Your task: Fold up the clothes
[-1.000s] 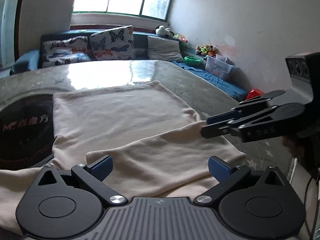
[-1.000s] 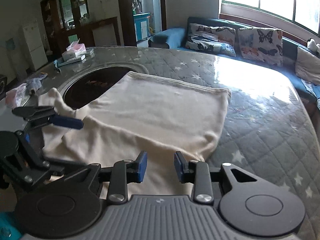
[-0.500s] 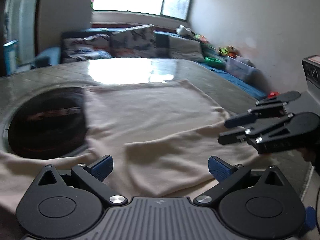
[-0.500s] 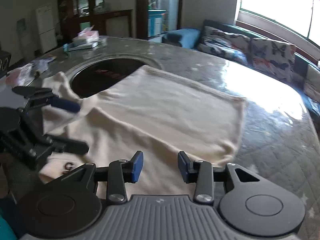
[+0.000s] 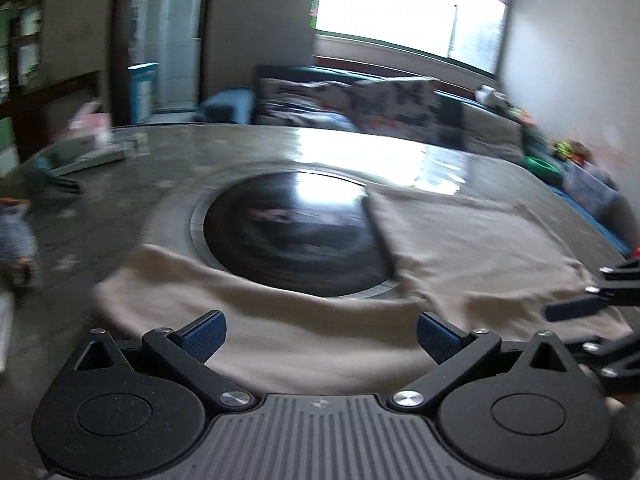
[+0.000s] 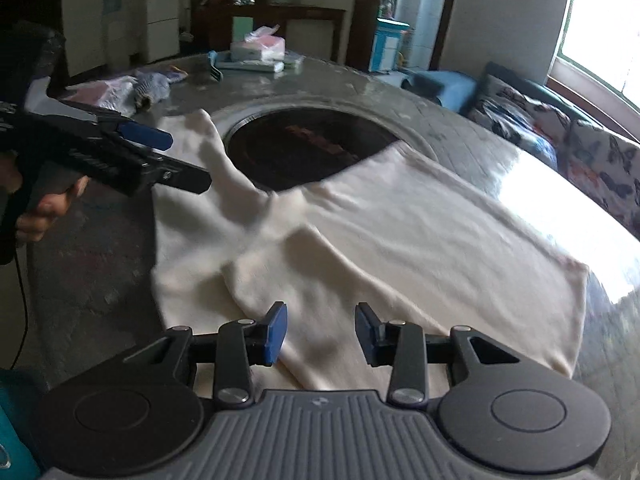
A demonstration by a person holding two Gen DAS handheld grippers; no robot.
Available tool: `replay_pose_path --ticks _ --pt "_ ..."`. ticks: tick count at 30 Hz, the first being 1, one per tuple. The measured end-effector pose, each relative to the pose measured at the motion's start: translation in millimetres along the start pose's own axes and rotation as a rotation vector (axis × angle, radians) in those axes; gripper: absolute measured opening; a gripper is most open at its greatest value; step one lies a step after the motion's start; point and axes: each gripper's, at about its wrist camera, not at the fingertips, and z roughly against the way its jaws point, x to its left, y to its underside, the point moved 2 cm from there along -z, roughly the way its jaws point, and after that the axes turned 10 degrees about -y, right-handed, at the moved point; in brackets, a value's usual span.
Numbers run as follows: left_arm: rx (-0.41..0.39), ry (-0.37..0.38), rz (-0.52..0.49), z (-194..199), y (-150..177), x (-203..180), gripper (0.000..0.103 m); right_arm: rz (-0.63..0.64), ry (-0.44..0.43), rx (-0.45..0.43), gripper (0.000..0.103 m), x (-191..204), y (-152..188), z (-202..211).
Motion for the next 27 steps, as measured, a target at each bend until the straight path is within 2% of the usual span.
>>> replay_pose_path --ticks 6,11,14,18,20,21,22,23,25,27 --pt "-0.002 -0.156 0.138 -11 -6 48 0.103 0.021 -0.018 0.02 0.038 9 -11 -10" --pt "0.028 -0.206 0.197 -25 -5 71 0.102 0.044 -0.024 0.015 0.038 14 -20 -8" --pt "0.033 -0.2 0.241 -29 -4 79 0.093 0.038 -0.018 0.009 0.038 14 -25 -8" --pt "0.017 -0.22 0.227 -32 -6 79 0.076 0.022 -0.012 0.012 0.038 14 -22 -8" --pt "0.007 -0.23 0.227 -32 -7 79 0.059 0.016 -0.01 0.014 0.038 14 -20 -7" --pt "0.003 -0.232 0.231 -33 -8 79 0.046 0.011 -0.009 0.011 0.038 13 -19 -6" --pt "0.001 -0.23 0.238 -34 -8 79 0.037 0.005 -0.007 0.008 0.038 13 -18 -5" --pt "-0.001 -0.223 0.249 -33 -8 79 0.034 0.0 -0.005 0.005 0.038 12 -17 -3" --pt "0.002 -0.19 0.271 -33 -8 78 0.017 -0.013 0.0 -0.002 0.038 9 -16 0" --pt "-0.006 -0.151 0.298 -28 -8 75 0.014 -0.027 0.008 -0.012 0.038 7 -15 4"
